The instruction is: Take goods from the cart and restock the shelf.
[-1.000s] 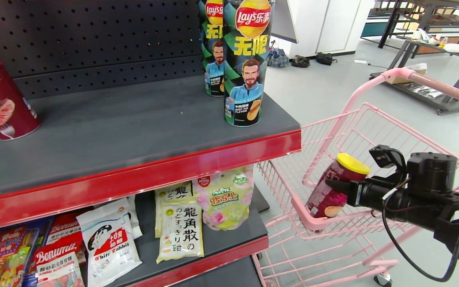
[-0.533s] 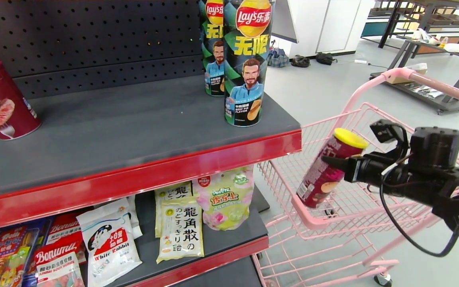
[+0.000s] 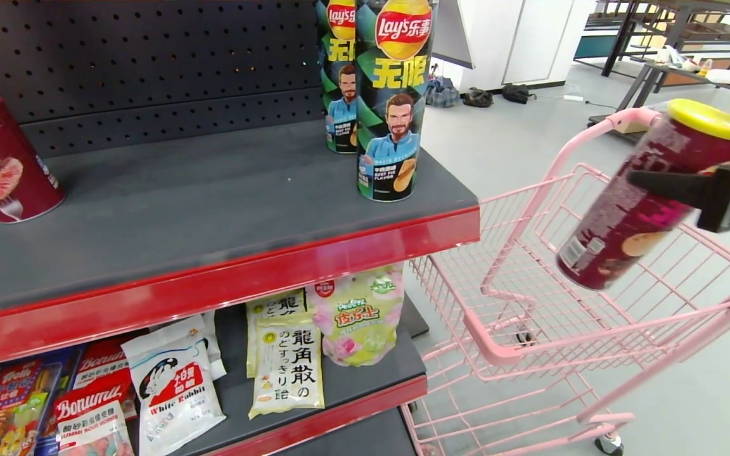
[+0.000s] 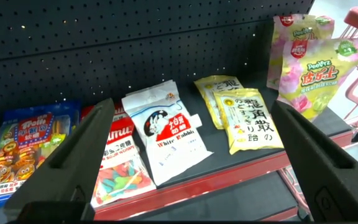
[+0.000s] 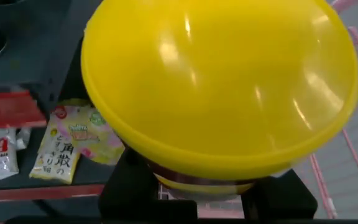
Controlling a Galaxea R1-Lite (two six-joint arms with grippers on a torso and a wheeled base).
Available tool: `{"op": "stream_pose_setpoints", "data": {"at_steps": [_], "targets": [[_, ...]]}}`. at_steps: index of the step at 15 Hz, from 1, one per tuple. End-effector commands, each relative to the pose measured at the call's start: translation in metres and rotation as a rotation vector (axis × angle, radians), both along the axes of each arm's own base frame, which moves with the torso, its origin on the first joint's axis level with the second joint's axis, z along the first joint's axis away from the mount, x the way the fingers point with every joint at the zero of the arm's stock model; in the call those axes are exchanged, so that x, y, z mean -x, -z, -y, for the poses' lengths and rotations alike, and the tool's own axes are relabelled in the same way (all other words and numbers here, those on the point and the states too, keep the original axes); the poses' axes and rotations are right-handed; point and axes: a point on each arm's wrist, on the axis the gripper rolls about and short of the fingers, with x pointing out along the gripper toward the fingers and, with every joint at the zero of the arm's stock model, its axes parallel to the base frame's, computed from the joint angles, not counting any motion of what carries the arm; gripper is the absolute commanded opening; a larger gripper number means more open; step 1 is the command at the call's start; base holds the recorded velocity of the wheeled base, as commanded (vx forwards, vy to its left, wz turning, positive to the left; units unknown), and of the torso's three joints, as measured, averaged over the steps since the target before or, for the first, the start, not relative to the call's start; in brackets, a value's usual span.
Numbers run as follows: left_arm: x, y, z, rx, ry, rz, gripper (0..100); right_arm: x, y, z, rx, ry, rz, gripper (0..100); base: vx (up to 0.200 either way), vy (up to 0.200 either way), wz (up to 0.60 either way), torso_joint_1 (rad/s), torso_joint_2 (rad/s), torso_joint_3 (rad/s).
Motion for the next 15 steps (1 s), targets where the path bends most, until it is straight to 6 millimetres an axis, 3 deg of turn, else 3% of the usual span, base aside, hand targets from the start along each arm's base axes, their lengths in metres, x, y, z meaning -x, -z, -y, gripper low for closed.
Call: {"op": "stream_pose_setpoints", "data": {"at_steps": [1, 2, 4, 6, 9, 15], "targets": [[0.0, 0.0, 0.0, 0.0, 0.001, -0.001, 100, 0.124, 0.019, 0.019, 0.045, 0.046, 0.043, 0, 0.0, 0.0, 0.0, 0.0, 0.0, 0.0], [0.0, 0.0, 0.0, 0.001, 0.001, -0.001, 100, 0.153, 0.031, 0.024, 0.064, 0.055, 0.005, 0, 0.0, 0.0, 0.0, 0.0, 0.0, 0.0], [0.0, 0.0, 0.0, 0.001, 0.001, -0.001, 100, 0.183, 0.05, 0.029, 0.075, 0.109, -0.02, 0, 0.0, 0.0, 0.0, 0.0, 0.0, 0.0], [0.0, 0.0, 0.0, 0.001, -0.001, -0.001, 100, 0.198, 0.061, 0.031, 0.078, 0.135, -0.02, 0, 0.0, 0.0, 0.0, 0.0, 0.0, 0.0], [0.0, 0.0, 0.0, 0.0, 0.001, 0.0, 100, 0.202, 0.063, 0.032, 0.081, 0.142, -0.018, 0, 0.0, 0.0, 0.0, 0.041, -0.16, -0.115], [0.0, 0.0, 0.0, 0.0, -0.001, -0.001, 100, 0.199, 0.061, 0.032, 0.091, 0.139, -0.022, 0, 0.0, 0.0, 0.0, 0.141, -0.49, -0.343]]}}
